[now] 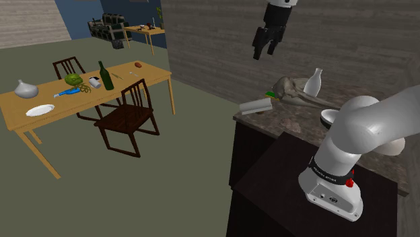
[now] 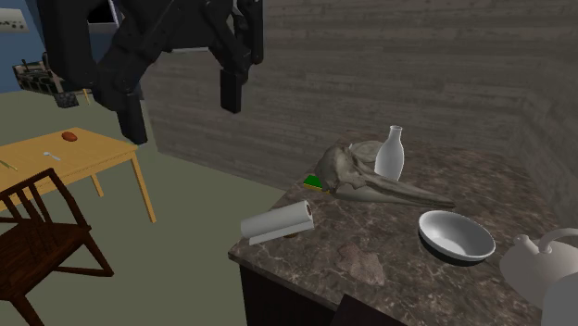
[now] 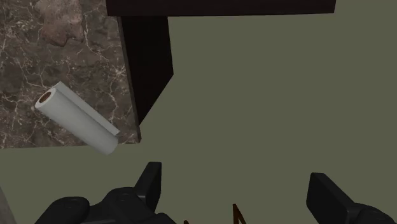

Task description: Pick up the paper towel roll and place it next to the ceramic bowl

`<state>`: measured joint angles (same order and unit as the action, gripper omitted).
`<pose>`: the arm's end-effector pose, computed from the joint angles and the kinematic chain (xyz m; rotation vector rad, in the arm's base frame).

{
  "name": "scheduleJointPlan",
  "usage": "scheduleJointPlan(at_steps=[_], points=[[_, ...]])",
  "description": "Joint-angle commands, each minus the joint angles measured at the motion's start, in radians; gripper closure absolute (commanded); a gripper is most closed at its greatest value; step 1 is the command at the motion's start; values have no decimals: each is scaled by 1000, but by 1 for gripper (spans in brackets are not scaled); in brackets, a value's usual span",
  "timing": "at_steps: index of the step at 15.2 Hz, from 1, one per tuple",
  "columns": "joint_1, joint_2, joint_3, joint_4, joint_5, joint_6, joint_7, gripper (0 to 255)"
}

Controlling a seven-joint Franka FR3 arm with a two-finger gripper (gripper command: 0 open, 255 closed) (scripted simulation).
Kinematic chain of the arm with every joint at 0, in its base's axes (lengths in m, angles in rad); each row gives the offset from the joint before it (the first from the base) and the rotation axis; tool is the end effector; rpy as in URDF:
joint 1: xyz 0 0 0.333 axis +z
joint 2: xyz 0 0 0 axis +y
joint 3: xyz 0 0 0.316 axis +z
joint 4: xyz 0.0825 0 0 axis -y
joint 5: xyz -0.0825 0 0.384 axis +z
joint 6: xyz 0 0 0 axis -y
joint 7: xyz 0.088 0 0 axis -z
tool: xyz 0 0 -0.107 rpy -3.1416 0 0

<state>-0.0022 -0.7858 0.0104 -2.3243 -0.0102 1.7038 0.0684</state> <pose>0.3203 0.0028 0.6185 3.1179 -0.0969 0.2592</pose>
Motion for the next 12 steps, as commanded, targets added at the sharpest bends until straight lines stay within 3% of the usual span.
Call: scheduleJointPlan(at_steps=[1,12], points=[[0,0,0,0,0,0,0,0],[-33,289,-134,-20,-106,180,-211,0]])
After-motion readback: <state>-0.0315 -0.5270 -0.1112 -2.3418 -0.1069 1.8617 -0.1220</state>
